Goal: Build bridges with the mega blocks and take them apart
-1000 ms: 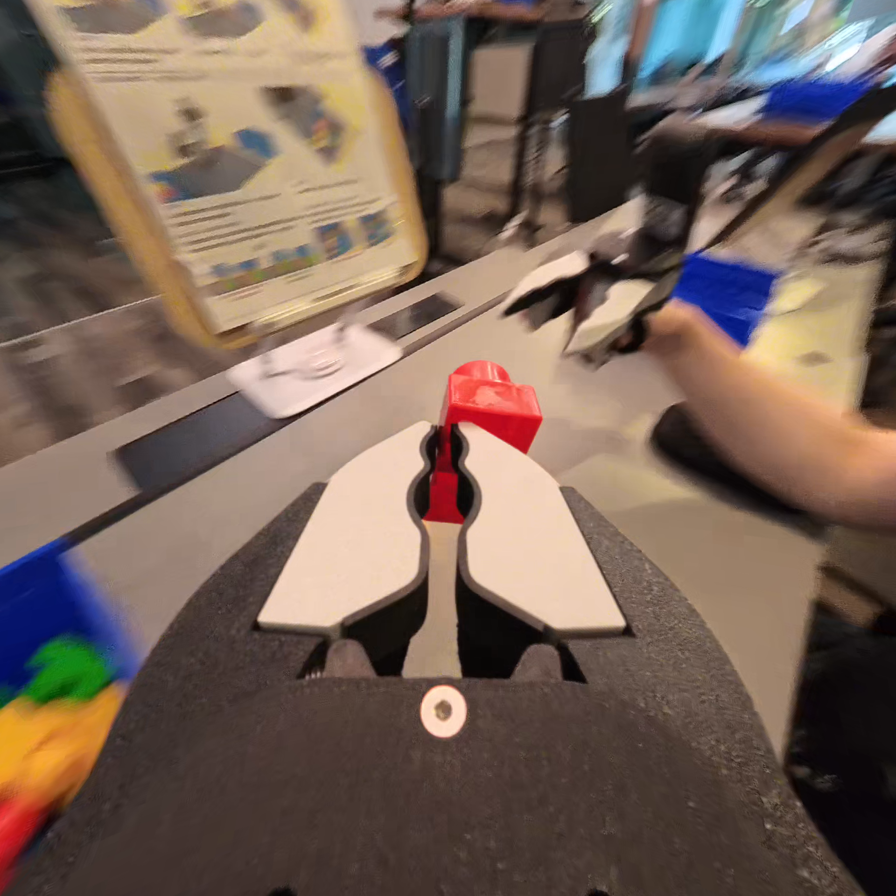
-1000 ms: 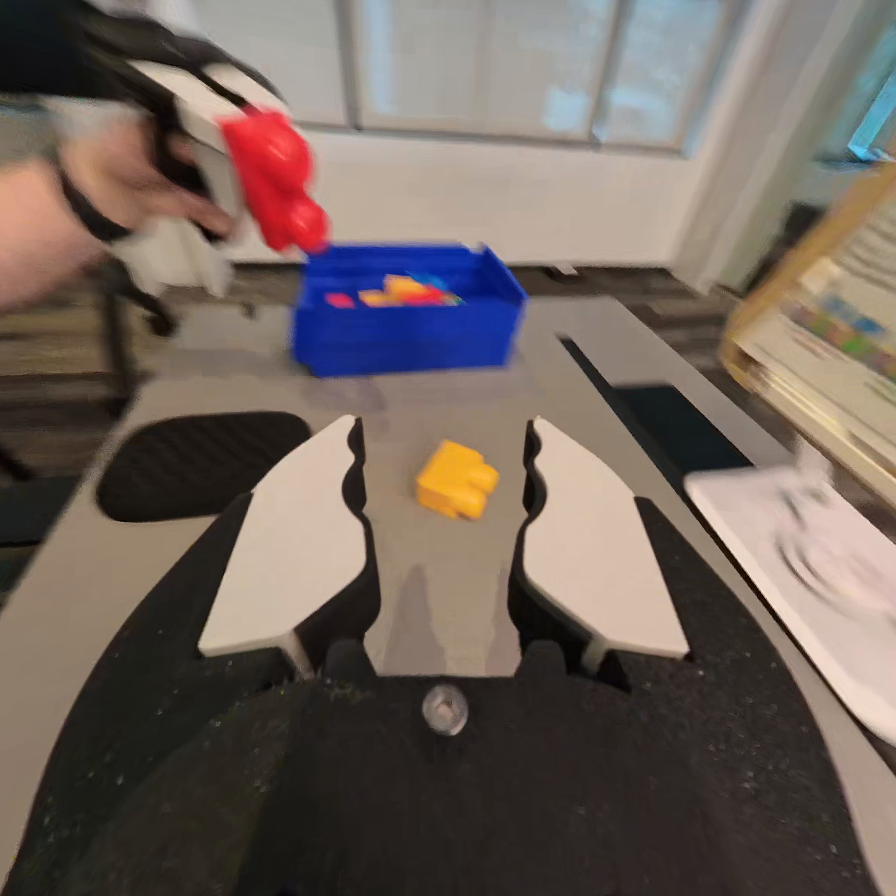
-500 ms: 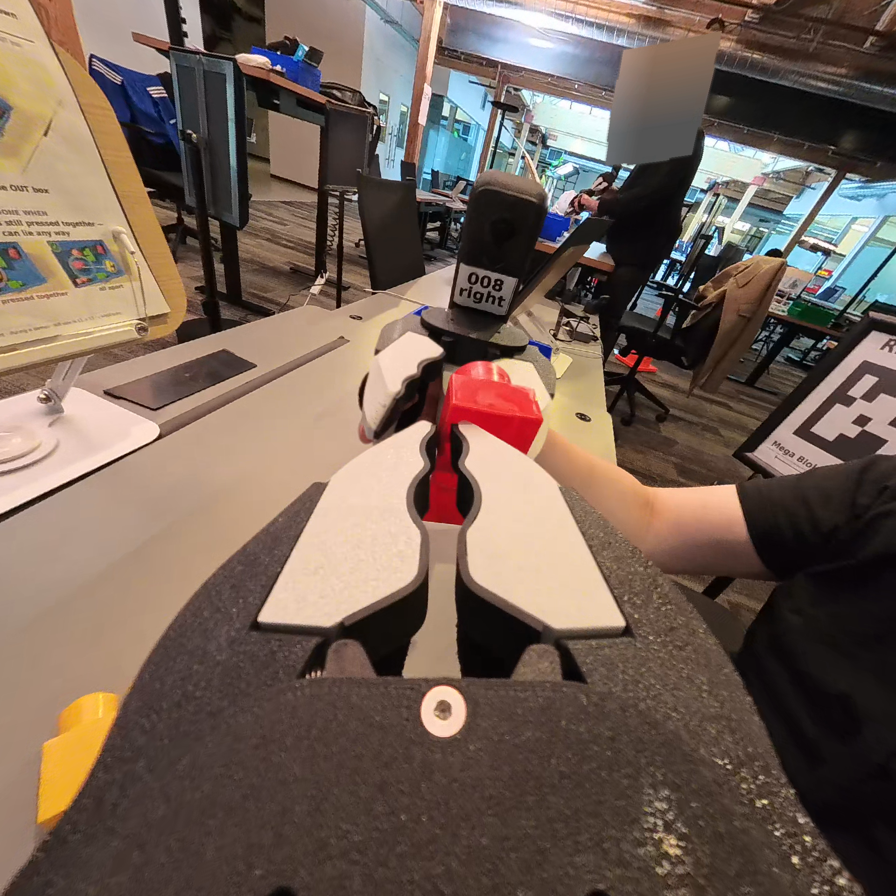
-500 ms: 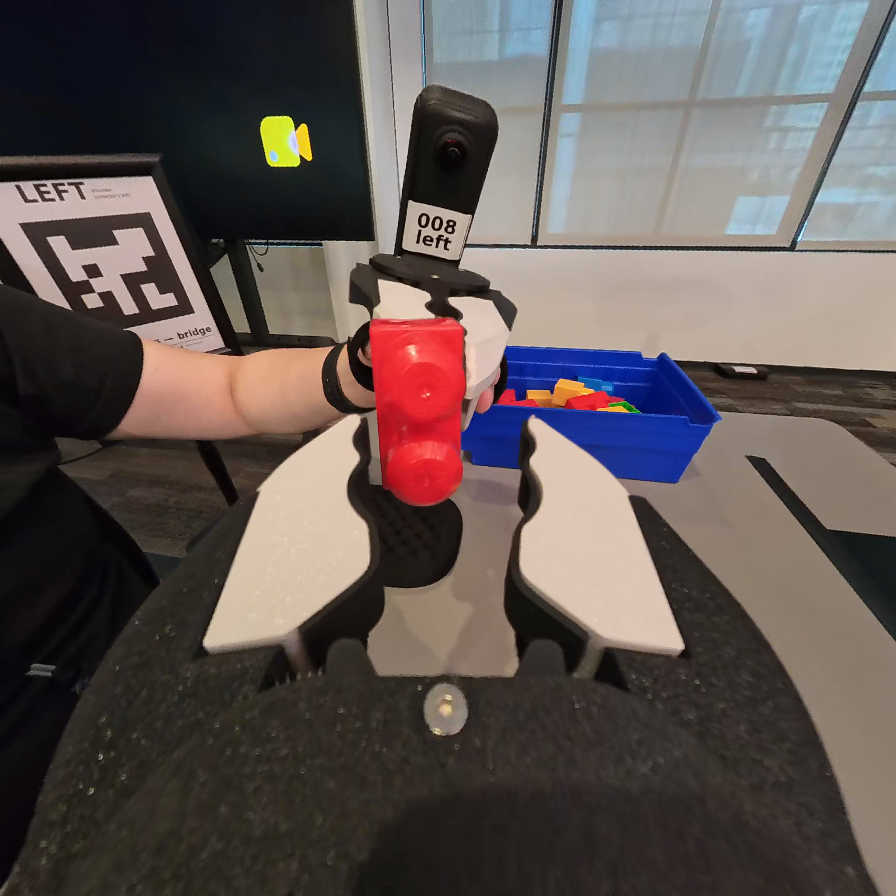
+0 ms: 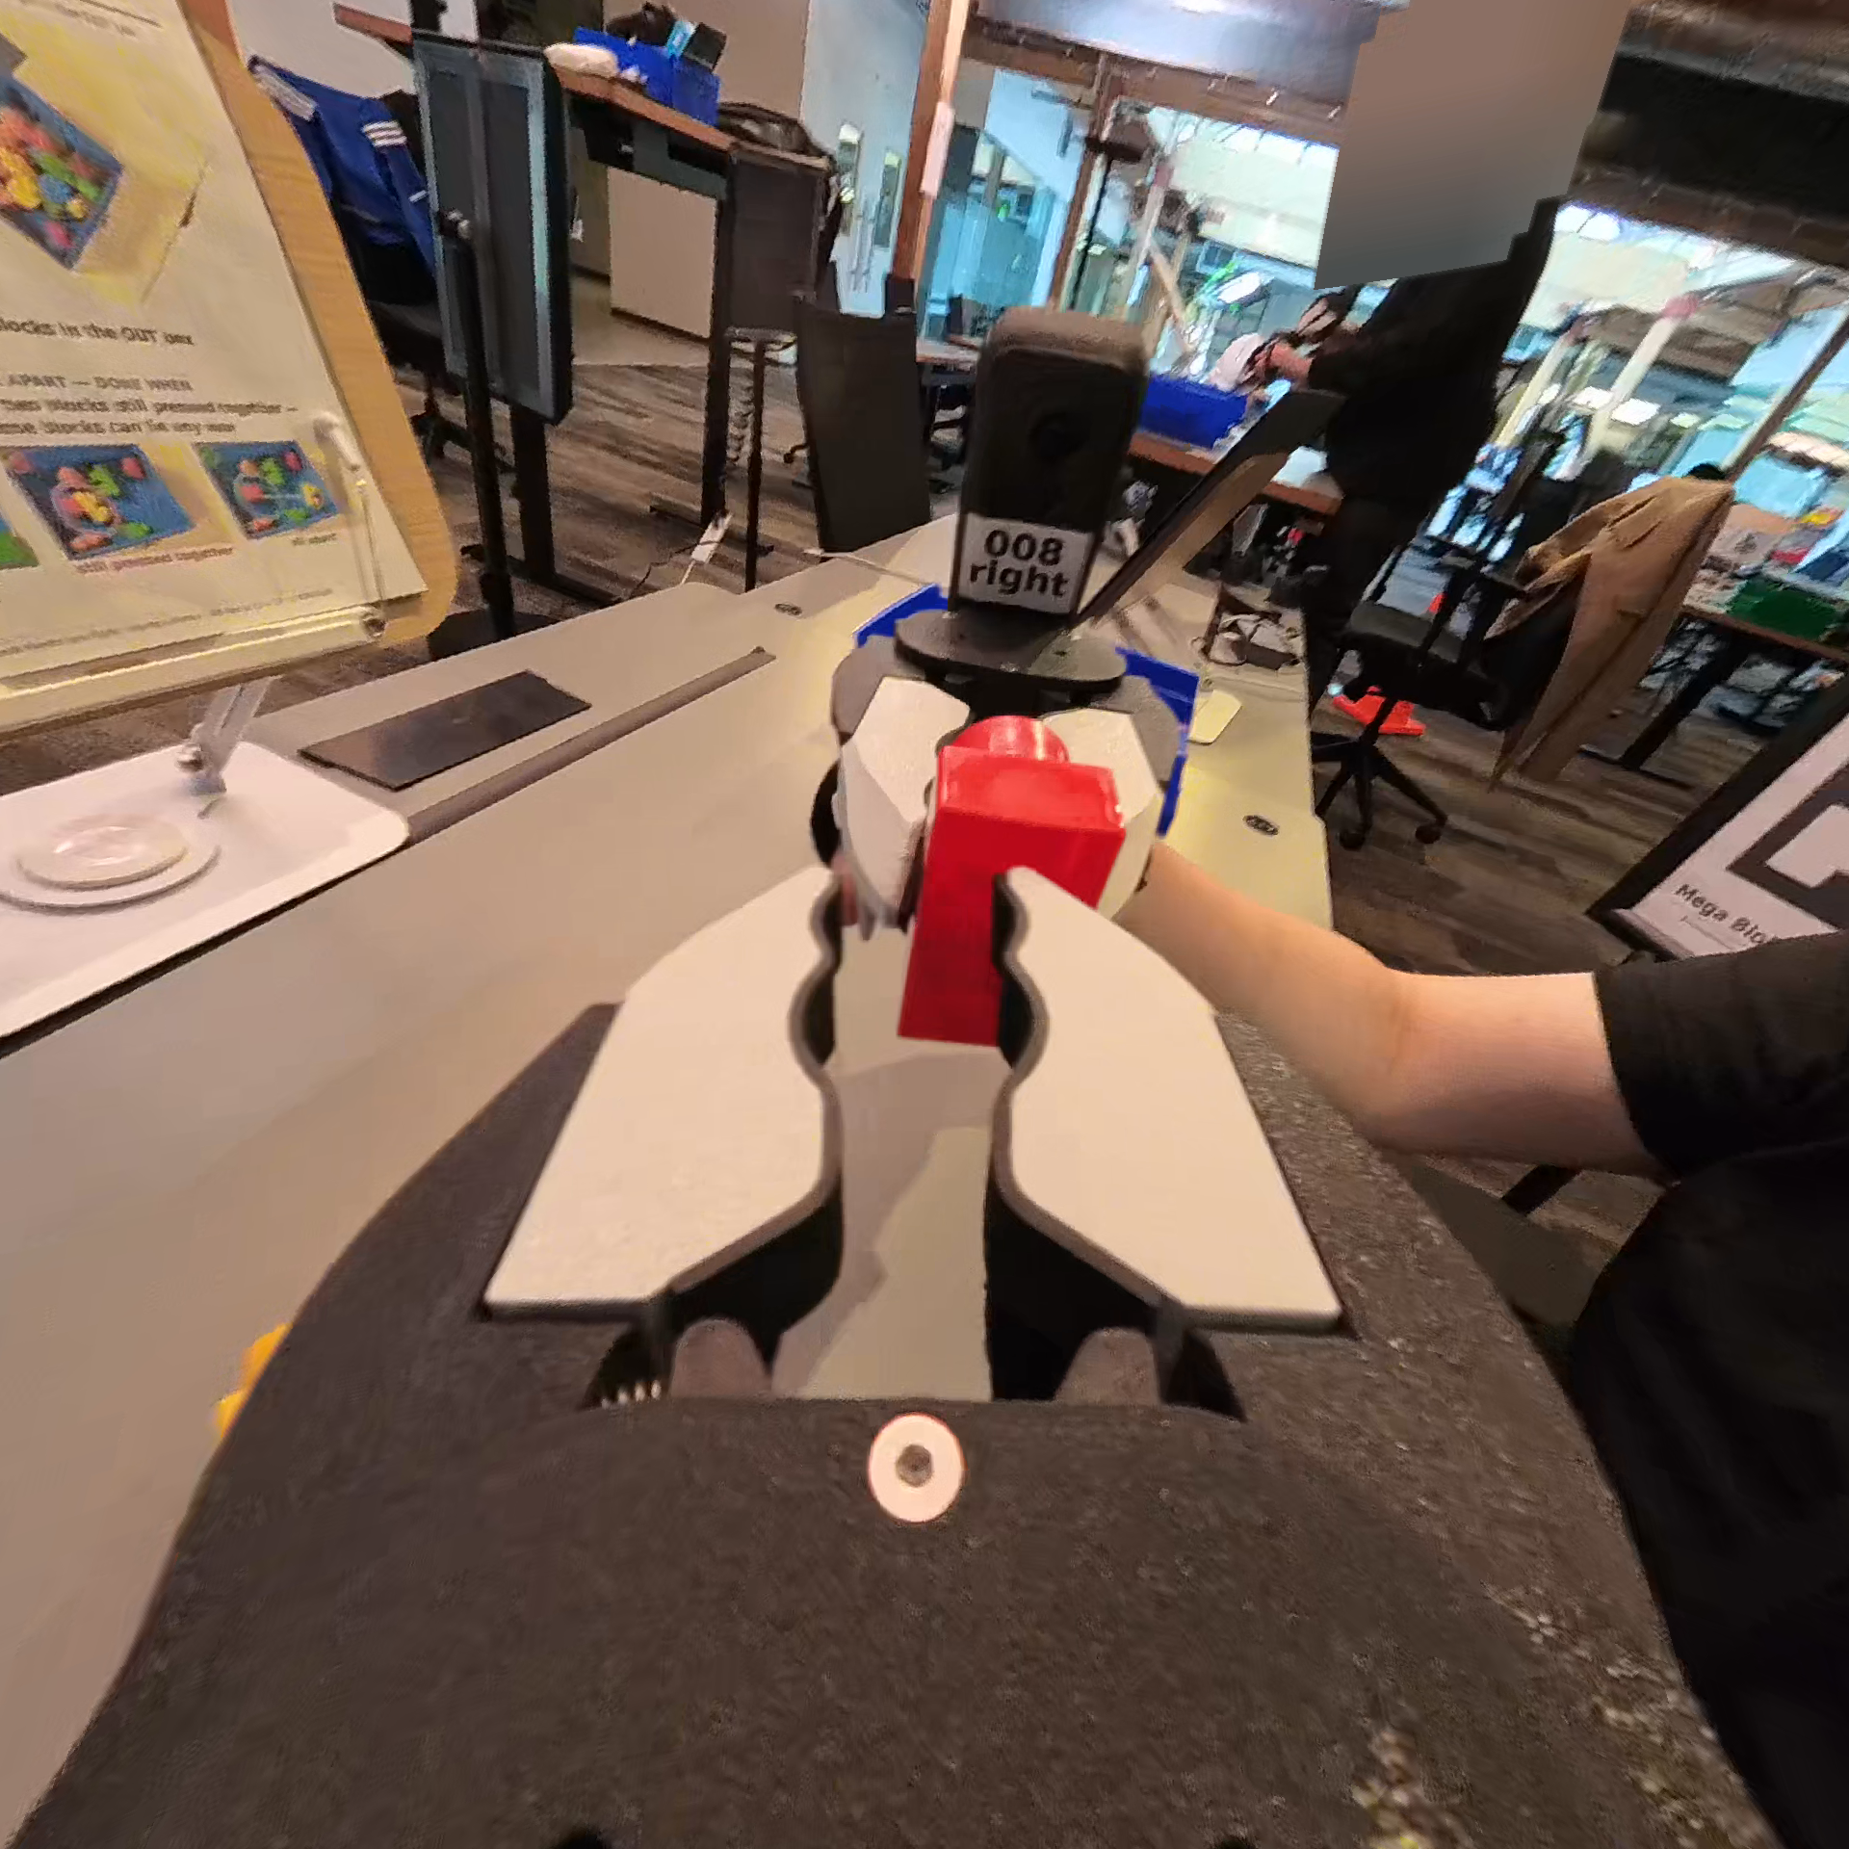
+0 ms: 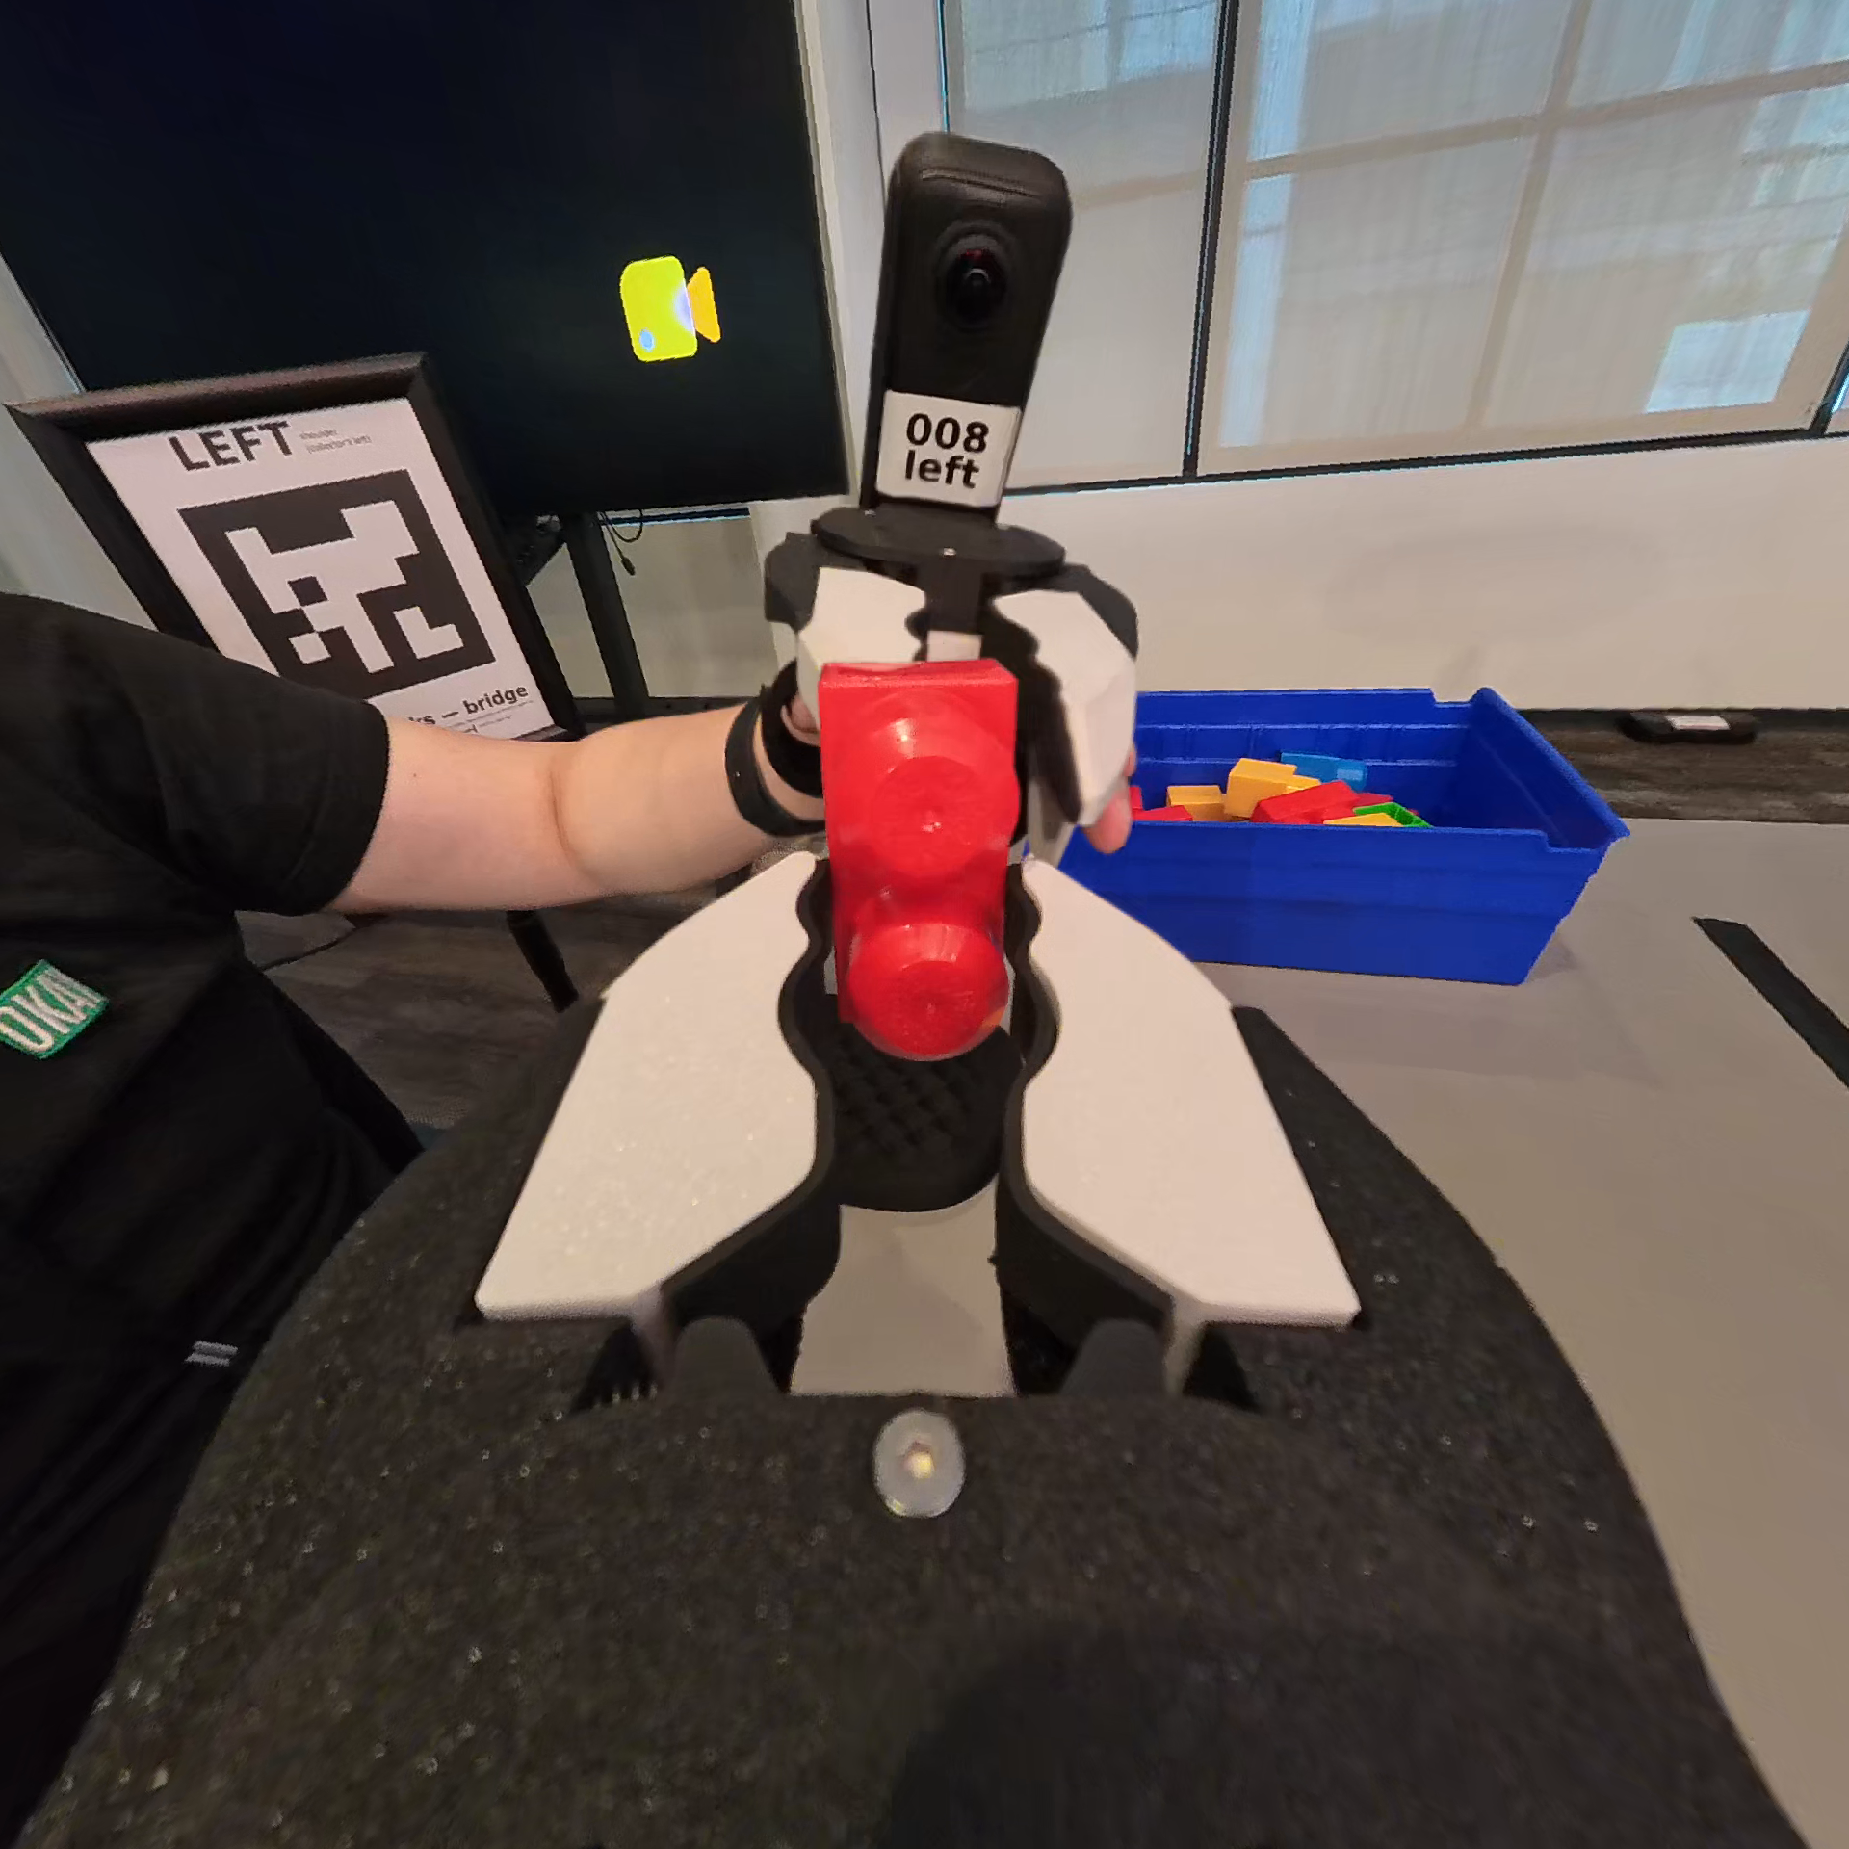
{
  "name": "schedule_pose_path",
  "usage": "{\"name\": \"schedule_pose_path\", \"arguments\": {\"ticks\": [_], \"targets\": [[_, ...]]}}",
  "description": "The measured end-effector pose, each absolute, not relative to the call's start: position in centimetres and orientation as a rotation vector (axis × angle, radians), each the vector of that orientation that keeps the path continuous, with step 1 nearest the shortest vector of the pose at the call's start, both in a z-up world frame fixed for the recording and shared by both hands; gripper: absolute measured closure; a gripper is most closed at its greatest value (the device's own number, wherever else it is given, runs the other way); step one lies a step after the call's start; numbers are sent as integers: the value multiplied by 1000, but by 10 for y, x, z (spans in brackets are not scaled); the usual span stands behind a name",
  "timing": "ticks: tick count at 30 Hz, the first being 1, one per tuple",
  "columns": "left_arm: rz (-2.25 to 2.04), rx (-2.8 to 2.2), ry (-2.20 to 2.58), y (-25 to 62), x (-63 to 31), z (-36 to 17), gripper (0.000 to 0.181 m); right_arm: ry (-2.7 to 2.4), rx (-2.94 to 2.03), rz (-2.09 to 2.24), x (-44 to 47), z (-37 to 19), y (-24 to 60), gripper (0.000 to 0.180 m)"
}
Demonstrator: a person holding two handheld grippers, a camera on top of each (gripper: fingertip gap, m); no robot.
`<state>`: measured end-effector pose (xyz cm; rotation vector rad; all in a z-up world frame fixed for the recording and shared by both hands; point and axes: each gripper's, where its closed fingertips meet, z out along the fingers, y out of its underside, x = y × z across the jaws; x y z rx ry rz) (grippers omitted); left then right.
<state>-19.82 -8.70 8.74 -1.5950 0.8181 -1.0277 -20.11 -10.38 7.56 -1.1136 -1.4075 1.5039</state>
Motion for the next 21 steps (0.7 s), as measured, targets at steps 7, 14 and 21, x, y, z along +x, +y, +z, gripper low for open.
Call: {"name": "schedule_pose_path", "arguments": {"ticks": [7, 14, 21], "targets": [[-548, -1863, 810, -61, -263, 41, 114, -1304, -1176, 1465, -177, 74, -70, 147], [-83, -2224, 797, -25, -287, -53, 84, -1146, -1288, 1386, -138, 72, -27, 147], [-50, -2533, 812, 3, -285, -100, 82, -1067, -1305, 1375, -114, 76, -13, 147]]}}
